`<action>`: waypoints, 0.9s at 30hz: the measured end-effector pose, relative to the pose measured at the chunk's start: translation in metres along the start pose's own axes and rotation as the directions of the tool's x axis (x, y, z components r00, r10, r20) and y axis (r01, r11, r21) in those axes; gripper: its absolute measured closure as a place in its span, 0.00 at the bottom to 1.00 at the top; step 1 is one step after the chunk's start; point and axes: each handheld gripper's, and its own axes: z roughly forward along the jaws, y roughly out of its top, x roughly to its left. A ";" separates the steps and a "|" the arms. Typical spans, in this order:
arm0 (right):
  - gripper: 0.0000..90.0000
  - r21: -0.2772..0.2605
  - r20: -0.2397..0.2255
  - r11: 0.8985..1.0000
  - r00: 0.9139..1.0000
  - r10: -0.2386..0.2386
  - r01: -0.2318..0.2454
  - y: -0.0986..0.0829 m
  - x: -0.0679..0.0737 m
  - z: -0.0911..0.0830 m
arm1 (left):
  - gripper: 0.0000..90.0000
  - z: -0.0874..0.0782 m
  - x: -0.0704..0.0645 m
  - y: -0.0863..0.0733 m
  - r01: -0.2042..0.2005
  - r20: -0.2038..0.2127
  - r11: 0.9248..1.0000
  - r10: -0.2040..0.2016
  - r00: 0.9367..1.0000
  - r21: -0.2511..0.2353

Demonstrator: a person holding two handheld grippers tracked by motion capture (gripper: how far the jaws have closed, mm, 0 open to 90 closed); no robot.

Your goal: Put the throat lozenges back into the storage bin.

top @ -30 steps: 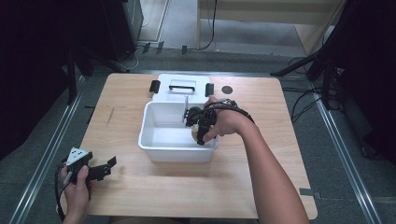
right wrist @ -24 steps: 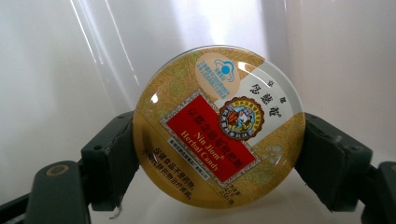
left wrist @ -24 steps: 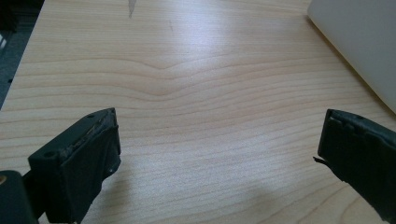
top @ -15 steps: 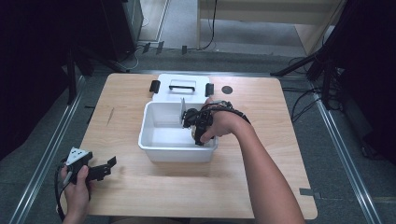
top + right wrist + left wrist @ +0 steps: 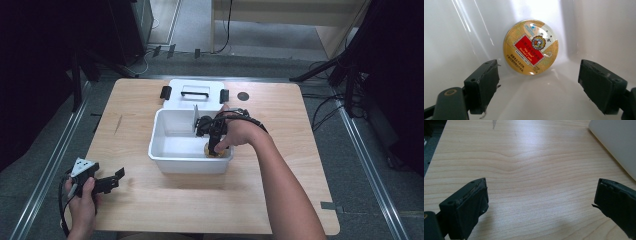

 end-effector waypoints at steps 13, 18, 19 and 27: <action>0.23 -0.109 0.010 0.993 0.999 0.043 -0.041 -0.010 -0.003 -0.029 | 0.00 0.000 0.000 0.000 -0.003 -0.002 1.000 0.003 1.000 0.000; 0.24 -0.143 0.015 0.988 0.998 0.058 -0.056 -0.014 -0.004 -0.039 | 0.00 0.000 0.000 0.000 -0.002 -0.001 1.000 0.002 1.000 0.001; 0.24 -0.147 0.019 0.987 0.998 0.060 -0.057 -0.015 -0.005 -0.042 | 0.00 0.000 0.000 0.000 -0.003 -0.001 1.000 0.003 1.000 0.001; 0.22 -0.210 0.033 0.973 0.994 0.108 -0.098 -0.027 -0.011 -0.062 | 0.00 0.000 0.000 0.000 -0.003 -0.001 1.000 0.003 1.000 0.003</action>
